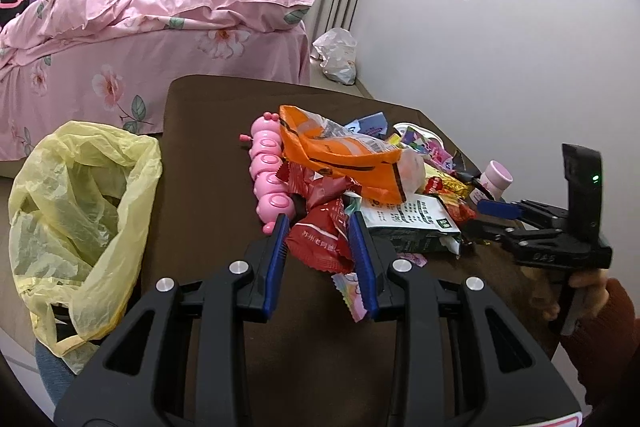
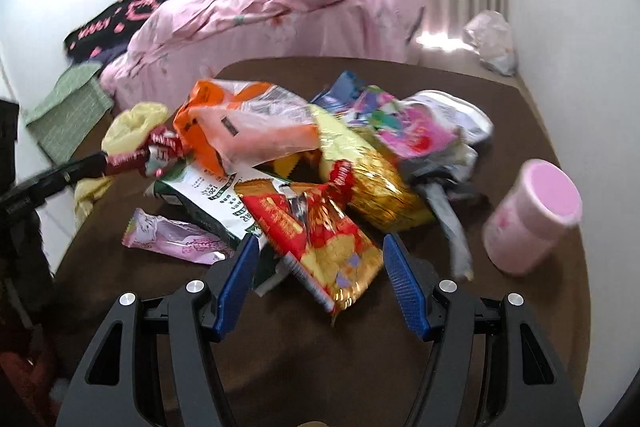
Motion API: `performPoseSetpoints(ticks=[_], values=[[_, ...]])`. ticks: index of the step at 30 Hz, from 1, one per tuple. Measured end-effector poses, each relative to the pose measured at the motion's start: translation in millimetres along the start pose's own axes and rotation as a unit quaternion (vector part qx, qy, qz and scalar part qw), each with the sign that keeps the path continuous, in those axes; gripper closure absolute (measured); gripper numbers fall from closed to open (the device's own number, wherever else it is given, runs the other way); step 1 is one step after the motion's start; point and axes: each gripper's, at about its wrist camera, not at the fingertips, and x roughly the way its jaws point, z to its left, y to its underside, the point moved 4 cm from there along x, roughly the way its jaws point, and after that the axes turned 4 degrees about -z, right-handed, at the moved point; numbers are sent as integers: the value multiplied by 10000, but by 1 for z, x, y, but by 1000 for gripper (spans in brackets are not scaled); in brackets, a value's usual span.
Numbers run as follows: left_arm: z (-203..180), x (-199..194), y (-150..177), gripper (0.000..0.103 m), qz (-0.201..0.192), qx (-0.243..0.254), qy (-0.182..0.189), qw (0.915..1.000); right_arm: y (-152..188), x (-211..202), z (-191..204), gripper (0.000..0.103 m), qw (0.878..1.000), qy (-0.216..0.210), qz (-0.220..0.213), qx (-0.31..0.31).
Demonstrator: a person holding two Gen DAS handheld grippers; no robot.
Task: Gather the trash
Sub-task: 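Lift the red wrapper with the left tool while the right tool grasps a red snack packet, then carry both wrappers over the yellow bag and open both tools to drop them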
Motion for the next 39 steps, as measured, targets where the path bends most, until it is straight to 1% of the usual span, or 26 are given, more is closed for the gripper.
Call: performPoseSetpoints(ticks=[1, 2, 3, 5, 6, 7, 8, 10, 13, 16, 18, 21, 25, 27, 33, 35, 37, 39], values=[[2, -1, -1, 73, -10, -22, -12, 10000, -1, 5, 0, 42, 9999, -65, 52, -91], [3, -1, -3, 73, -24, -44, -21, 10000, -2, 7, -2, 42, 9998, -158, 63, -52], [5, -2, -3, 73, -38, -55, -26, 10000, -4, 10, -7, 42, 9994, -317, 118, 115], [7, -4, -6, 73, -78, -85, -40, 9999, -4, 9, -13, 49, 9975, -580, 142, 384], [7, -5, -7, 73, -105, -104, -43, 9999, -4, 7, -14, 56, 9967, -662, 137, 455], [8, -6, -8, 73, -121, -111, -48, 9999, -2, 5, -14, 69, 9958, -734, 139, 535], [8, -7, -8, 73, -132, -121, -49, 9998, 0, 4, -14, 77, 9955, -738, 150, 576], [7, -8, -10, 74, -144, -126, -49, 9998, 4, -2, -12, 86, 9968, -540, 108, 587], [1, -11, -13, 74, -192, -57, -30, 9998, 6, -18, -7, 92, 9982, -300, -67, 516], [-5, -16, -16, 74, -251, 37, -35, 9997, 5, -34, -5, 93, 9979, -171, -244, 580], [-7, -18, -19, 75, -280, 88, -82, 9995, 2, -44, -4, 93, 9974, -192, -372, 586], [-8, -25, -26, 76, -388, 173, -227, 9988, -6, -53, 6, 93, 9981, -84, -480, 384], [1, -43, -40, 77, -623, 203, -437, 9969, -24, -61, 25, 93, 9975, -173, -667, 163], [6, -54, -46, 77, -743, 228, -608, 9951, -35, -63, 36, 93, 9967, -275, -756, 94], [35, -92, -60, 77, -1103, 107, -1123, 9875, -76, -62, 81, 93, 9915, -786, -1036, -91], [53, -105, -62, 77, -1202, -45, -1370, 9832, -87, -58, 100, 93, 9897, -943, -1058, -224], [77, -116, -62, 77, -1281, -332, -1620, 9779, -98, -52, 120, 93, 9873, -1159, -1023, -364], [102, -126, -60, 77, -1360, -623, -1954, 9692, -106, -45, 140, 93, 9849, -1347, -969, -503]])
